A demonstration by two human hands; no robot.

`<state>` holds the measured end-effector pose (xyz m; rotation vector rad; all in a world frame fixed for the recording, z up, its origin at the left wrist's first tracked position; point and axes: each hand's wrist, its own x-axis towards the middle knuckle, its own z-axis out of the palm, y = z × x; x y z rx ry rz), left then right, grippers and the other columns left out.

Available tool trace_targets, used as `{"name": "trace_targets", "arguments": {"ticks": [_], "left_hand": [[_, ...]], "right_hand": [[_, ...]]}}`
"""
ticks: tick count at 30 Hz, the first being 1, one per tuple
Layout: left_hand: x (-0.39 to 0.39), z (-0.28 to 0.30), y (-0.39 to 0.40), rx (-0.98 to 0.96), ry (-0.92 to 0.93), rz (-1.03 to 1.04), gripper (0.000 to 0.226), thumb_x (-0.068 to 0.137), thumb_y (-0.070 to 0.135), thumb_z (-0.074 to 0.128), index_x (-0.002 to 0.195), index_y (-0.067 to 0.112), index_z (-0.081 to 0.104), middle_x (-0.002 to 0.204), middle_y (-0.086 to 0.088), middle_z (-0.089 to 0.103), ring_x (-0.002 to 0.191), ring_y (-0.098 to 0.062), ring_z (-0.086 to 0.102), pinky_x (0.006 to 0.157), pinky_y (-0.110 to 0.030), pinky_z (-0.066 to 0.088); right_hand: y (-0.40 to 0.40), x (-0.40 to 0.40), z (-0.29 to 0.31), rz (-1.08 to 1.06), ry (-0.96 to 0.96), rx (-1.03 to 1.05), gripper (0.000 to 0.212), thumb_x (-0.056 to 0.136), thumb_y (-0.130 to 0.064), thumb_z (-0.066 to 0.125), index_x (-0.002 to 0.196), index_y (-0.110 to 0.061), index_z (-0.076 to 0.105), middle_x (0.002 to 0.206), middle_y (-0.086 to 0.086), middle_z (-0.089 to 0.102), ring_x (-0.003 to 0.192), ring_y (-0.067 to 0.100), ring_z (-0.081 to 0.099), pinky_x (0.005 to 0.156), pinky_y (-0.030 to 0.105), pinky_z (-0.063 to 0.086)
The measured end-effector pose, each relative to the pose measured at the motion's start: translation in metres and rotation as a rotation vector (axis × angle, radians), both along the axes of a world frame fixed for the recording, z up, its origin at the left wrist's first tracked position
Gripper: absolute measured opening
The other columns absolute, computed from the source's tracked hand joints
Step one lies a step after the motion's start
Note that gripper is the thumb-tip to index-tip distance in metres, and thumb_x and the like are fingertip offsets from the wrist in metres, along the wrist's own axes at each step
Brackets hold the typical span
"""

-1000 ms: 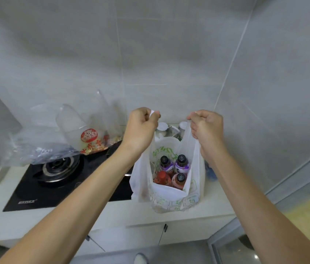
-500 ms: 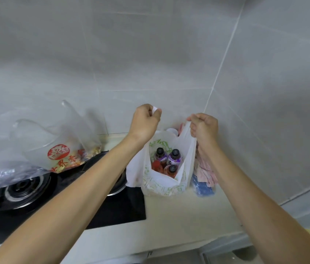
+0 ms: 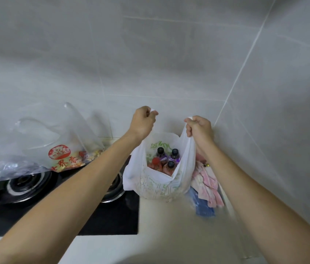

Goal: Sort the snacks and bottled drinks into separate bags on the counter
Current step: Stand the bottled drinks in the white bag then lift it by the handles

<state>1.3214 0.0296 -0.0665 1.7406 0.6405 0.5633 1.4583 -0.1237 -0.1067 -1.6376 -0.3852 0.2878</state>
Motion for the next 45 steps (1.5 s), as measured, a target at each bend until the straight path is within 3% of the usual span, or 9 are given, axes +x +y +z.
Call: {"name": "trace_targets", "arguments": {"ticks": [8,11,17,22,28,32,38,41,45], "left_hand": [[0.009,-0.023,0.015,0.041,0.072,0.030,0.030,0.108,0.020,0.042,0.086,0.017,0.062,0.072,-0.003,0.056,0.065,-0.019,0.050,0.067,-0.033,0.044],[0.006,-0.034,0.014,0.033,0.076,0.027,0.029,0.108,0.018,0.043,0.085,0.016,0.060,0.072,-0.005,0.057,0.063,-0.020,0.049,0.064,-0.033,0.044],[-0.004,-0.062,0.005,0.037,0.149,-0.005,0.028,0.108,0.014,0.042,0.086,0.012,0.059,0.074,-0.004,0.058,0.057,-0.020,0.048,0.057,-0.030,0.041],[-0.017,-0.081,0.000,0.009,0.183,-0.008,0.026,0.108,0.013,0.042,0.090,0.007,0.059,0.066,-0.010,0.057,0.053,-0.022,0.050,0.054,-0.030,0.044],[-0.036,-0.104,-0.004,0.011,0.247,-0.019,0.024,0.107,0.013,0.042,0.098,0.000,0.060,0.070,-0.015,0.067,0.060,-0.027,0.062,0.068,-0.043,0.057],[-0.048,-0.116,-0.012,0.038,0.276,-0.022,0.027,0.107,0.014,0.042,0.098,-0.005,0.058,0.071,-0.014,0.069,0.062,-0.027,0.066,0.075,-0.048,0.060],[-0.068,-0.128,-0.022,0.106,0.307,-0.014,0.026,0.106,0.022,0.047,0.088,0.004,0.054,0.076,-0.015,0.071,0.076,-0.036,0.069,0.075,-0.050,0.057],[-0.079,-0.126,-0.026,0.154,0.345,0.023,0.028,0.105,0.023,0.049,0.088,0.001,0.053,0.078,-0.015,0.071,0.077,-0.035,0.070,0.074,-0.050,0.057],[-0.099,-0.131,-0.028,0.193,0.415,0.082,0.027,0.103,0.026,0.053,0.090,0.003,0.058,0.084,-0.016,0.073,0.081,-0.035,0.069,0.076,-0.053,0.057]], "right_hand": [[0.013,0.002,-0.018,0.108,-0.056,-0.124,0.016,0.101,-0.005,0.057,0.091,0.005,0.064,0.059,0.004,0.055,0.045,0.015,0.050,0.057,0.027,0.048],[0.008,0.000,-0.026,0.130,-0.068,-0.167,0.018,0.101,-0.004,0.052,0.092,0.001,0.067,0.057,-0.001,0.057,0.046,0.012,0.052,0.065,0.030,0.051],[-0.002,-0.009,-0.038,0.137,-0.055,-0.196,0.022,0.103,-0.004,0.050,0.090,-0.007,0.067,0.059,0.001,0.060,0.049,0.013,0.056,0.061,0.028,0.052],[-0.011,-0.019,-0.057,0.172,-0.045,-0.246,0.020,0.103,-0.007,0.052,0.095,0.002,0.068,0.065,0.006,0.065,0.054,0.015,0.061,0.063,0.033,0.053],[-0.021,-0.038,-0.068,0.236,-0.108,-0.328,0.019,0.101,-0.015,0.058,0.089,-0.005,0.070,0.070,0.004,0.072,0.064,0.012,0.068,0.067,0.024,0.054],[-0.026,-0.055,-0.073,0.320,-0.140,-0.394,0.023,0.102,-0.016,0.059,0.082,-0.007,0.068,0.072,0.006,0.072,0.060,0.005,0.066,0.061,0.013,0.048],[-0.031,-0.071,-0.084,0.374,-0.175,-0.418,0.016,0.098,-0.020,0.065,0.082,-0.016,0.067,0.073,0.007,0.074,0.073,0.024,0.073,0.073,0.036,0.055],[-0.031,-0.079,-0.087,0.387,-0.203,-0.418,0.021,0.095,-0.026,0.067,0.082,-0.011,0.062,0.071,0.011,0.068,0.066,0.025,0.067,0.063,0.043,0.050],[-0.030,-0.091,-0.089,0.388,-0.231,-0.373,0.018,0.094,-0.021,0.071,0.086,-0.011,0.058,0.069,0.008,0.059,0.060,0.011,0.050,0.060,0.030,0.040]]}}
